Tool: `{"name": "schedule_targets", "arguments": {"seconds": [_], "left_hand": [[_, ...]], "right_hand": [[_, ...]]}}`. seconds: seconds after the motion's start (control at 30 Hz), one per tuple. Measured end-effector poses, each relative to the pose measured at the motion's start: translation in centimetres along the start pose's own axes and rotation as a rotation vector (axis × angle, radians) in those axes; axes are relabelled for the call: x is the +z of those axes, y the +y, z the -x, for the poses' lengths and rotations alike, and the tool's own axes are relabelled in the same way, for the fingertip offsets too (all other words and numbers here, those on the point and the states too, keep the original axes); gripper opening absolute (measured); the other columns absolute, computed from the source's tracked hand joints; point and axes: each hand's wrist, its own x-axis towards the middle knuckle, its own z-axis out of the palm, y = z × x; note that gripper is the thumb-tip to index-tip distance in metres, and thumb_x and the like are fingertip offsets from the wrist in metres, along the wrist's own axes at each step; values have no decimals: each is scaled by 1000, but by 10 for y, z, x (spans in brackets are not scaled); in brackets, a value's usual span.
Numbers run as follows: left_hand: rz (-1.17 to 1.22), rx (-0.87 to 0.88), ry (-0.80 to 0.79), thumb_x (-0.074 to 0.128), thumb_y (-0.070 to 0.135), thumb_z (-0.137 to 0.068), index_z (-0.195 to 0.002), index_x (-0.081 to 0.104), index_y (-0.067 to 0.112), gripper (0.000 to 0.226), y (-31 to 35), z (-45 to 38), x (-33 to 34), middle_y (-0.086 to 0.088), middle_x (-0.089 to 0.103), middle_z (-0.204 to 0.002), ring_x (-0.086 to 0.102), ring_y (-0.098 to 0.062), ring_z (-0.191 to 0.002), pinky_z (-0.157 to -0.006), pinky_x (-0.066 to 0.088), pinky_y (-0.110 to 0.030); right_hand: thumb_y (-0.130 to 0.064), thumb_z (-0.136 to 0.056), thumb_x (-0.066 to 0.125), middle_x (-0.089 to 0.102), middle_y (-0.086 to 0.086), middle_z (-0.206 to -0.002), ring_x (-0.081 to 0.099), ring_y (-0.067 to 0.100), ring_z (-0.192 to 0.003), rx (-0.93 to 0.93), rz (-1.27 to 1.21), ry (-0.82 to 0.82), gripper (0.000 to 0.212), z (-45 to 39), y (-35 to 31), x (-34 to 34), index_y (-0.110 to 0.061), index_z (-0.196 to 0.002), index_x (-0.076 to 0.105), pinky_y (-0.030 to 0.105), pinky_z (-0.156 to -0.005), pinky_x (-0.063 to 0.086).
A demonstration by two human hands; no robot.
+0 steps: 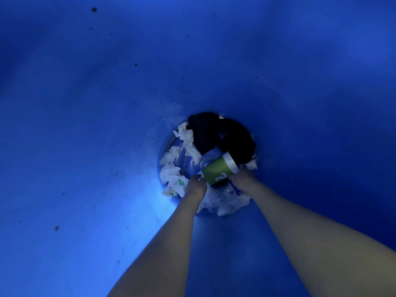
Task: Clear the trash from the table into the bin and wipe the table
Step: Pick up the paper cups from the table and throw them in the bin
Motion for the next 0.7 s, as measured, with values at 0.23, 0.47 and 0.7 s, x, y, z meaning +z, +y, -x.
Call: {"name": "schedule_targets", "arguments": {"seconds": [0.23,0.47,0.7], "left_hand": [[7,-31,52,39,18,-101,-96,55,13,18,13,28,-19,-7,52,-88,46,-17,-61,-53,34,-25],[17,9,40,38,19,-100,-121,57,3,33,35,82,-36,-15,52,-102,46,-21,-66,-32,38,-15],[23,100,40,36,16,-97,-92,58,9,23,63,163,-50,-18,59,-86,49,-20,-68,-55,39,-24]], "right_hand": [[-41,-96,60,50,15,-144,50,34,-128,-3,-61,4,65,26,-9,-10,-13,-149,35,39,-103,44],[-35,-96,59,55,15,-136,56,32,-119,-21,-103,8,55,69,-19,-25,-13,-143,42,36,-97,47],[-29,-95,54,50,16,-140,52,34,-122,-68,-168,3,58,137,-32,-52,-15,-149,36,33,-90,44]]}}
